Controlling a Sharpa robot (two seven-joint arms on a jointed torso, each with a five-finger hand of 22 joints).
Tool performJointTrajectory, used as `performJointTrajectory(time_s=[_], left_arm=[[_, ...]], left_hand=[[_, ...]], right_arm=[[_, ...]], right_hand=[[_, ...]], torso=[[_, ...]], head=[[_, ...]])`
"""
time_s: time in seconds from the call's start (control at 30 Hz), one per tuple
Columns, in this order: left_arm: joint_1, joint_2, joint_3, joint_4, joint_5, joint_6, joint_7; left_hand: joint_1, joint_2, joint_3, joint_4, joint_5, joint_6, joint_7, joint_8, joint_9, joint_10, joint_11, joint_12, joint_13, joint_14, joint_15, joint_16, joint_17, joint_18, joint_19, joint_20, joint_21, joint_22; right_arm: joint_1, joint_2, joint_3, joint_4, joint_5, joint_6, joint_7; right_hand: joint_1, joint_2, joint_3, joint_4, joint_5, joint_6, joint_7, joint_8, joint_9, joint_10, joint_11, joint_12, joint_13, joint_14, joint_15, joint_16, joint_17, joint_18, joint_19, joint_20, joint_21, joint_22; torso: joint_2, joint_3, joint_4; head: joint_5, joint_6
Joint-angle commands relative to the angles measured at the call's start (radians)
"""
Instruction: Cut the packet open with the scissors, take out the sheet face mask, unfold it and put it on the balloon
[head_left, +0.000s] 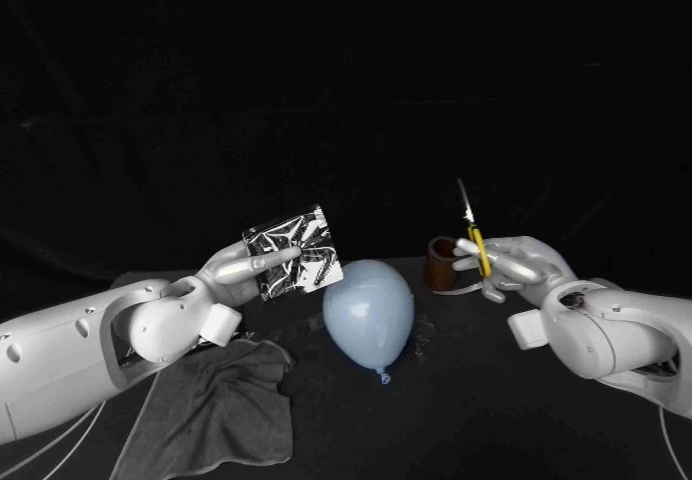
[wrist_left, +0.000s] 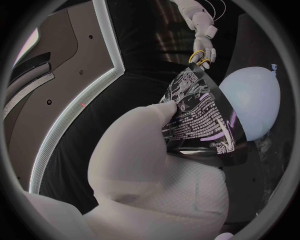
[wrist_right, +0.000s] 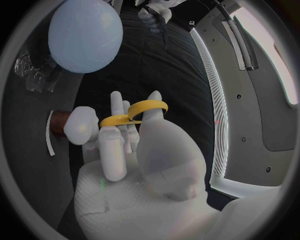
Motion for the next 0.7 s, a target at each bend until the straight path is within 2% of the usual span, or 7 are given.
performJointTrajectory(time_s=[0.03,0.07,0.13,0.17,0.3,0.5,0.7], left_arm=[[-0.006,-0.032,-0.008,0.018,0.028,0.065,0.023],[-0.009,-0.047,-0.013,0.022,0.030,0.070,0.023],[-0.014,-0.069,-0.020,0.026,0.031,0.079,0.023],[-0.017,-0.079,-0.024,0.028,0.031,0.083,0.022],[-0.026,-0.123,-0.040,0.030,0.033,0.099,0.019],[-0.033,-0.167,-0.061,0.026,0.036,0.109,0.009],[-0.039,-0.195,-0.084,0.010,0.046,0.105,0.001]], left_hand=[[-0.010,0.002,-0.002,-0.005,0.003,0.005,0.007,0.006,0.154,0.005,-0.005,0.004,0.001,0.009,-0.002,-0.002,0.002,0.015,0.006,0.002,-0.002,0.002],[-0.011,0.002,-0.002,-0.005,0.003,0.005,0.006,0.006,0.155,0.005,-0.005,0.004,0.001,0.010,-0.002,-0.002,0.002,0.015,0.007,0.002,-0.002,0.002],[-0.012,0.002,-0.002,-0.005,0.003,0.005,0.006,0.006,0.155,0.006,-0.006,0.004,0.001,0.011,-0.002,-0.002,0.003,0.015,0.007,0.002,-0.001,0.002],[-0.013,0.002,-0.003,-0.006,0.003,0.006,0.006,0.006,0.156,0.007,-0.006,0.004,0.001,0.011,-0.002,-0.001,0.003,0.015,0.008,0.002,-0.001,0.002],[-0.015,0.002,-0.003,-0.006,0.003,0.006,0.005,0.007,0.156,0.008,-0.006,0.004,0.001,0.012,-0.003,-0.001,0.003,0.015,0.009,0.001,-0.001,0.002],[-0.018,0.002,-0.005,-0.006,0.003,0.007,0.005,0.007,0.157,0.010,-0.007,0.004,0.001,0.014,-0.003,-0.001,0.004,0.015,0.010,0.001,0.000,0.002],[-0.024,0.001,-0.007,-0.008,0.003,0.005,0.005,0.006,0.159,0.009,-0.007,0.003,0.001,0.019,-0.005,0.001,0.006,0.015,0.014,0.000,0.002,0.003]], right_arm=[[-0.001,0.004,0.001,-0.004,-0.014,0.020,0.016],[-0.002,0.005,0.001,-0.006,-0.014,0.020,0.016],[-0.003,0.008,0.001,-0.010,-0.014,0.020,0.017],[-0.004,0.010,0.001,-0.012,-0.014,0.021,0.017],[-0.009,0.015,0.001,-0.019,-0.014,0.021,0.017],[-0.013,0.019,0.001,-0.022,-0.014,0.020,0.018],[-0.015,0.022,0.001,-0.025,-0.014,0.020,0.018]], right_hand=[[0.063,0.051,-0.020,-0.005,0.003,-0.001,-0.003,0.000,0.000,0.043,-0.036,-0.003,0.001,0.073,-0.003,0.005,0.117,0.001,-0.007,0.000,-0.006,0.000],[0.063,0.051,-0.020,-0.005,0.003,-0.001,-0.003,0.000,0.000,0.043,-0.036,-0.003,0.001,0.073,-0.003,0.005,0.117,0.001,-0.007,0.000,-0.006,0.000],[0.063,0.051,-0.020,-0.005,0.003,-0.001,-0.003,0.000,0.000,0.043,-0.036,-0.003,0.001,0.073,-0.003,0.005,0.117,0.001,-0.007,0.000,-0.006,0.000],[0.063,0.051,-0.020,-0.005,0.003,-0.001,-0.003,0.000,0.000,0.043,-0.036,-0.003,0.001,0.073,-0.003,0.005,0.117,0.001,-0.007,0.000,-0.006,0.000],[0.063,0.051,-0.020,-0.005,0.003,-0.001,-0.003,0.000,0.000,0.043,-0.036,-0.003,0.001,0.073,-0.003,0.005,0.117,0.001,-0.007,0.000,-0.006,0.000],[0.064,0.051,-0.020,-0.006,0.003,-0.002,-0.002,-0.001,0.000,0.042,-0.036,-0.005,0.001,0.072,-0.002,0.004,0.112,0.001,-0.008,0.000,-0.007,-0.001],[0.064,0.051,-0.020,-0.006,0.003,-0.002,-0.002,-0.001,0.000,0.042,-0.036,-0.005,0.001,0.072,-0.002,0.004,0.112,0.001,-0.008,0.000,-0.007,-0.001]], torso=[[-0.006,-0.0027,0.0029],[-0.007,-0.0029,0.0042],[-0.010,-0.0035,0.0062],[-0.011,-0.0037,0.0067],[-0.017,-0.0059,0.0078],[-0.023,-0.0072,0.0094],[-0.024,-0.0067,0.0119]], head=[[0.058,-0.030],[0.067,-0.035],[0.098,-0.057],[0.103,-0.060],[0.151,-0.083],[0.198,-0.111],[0.222,-0.126]])
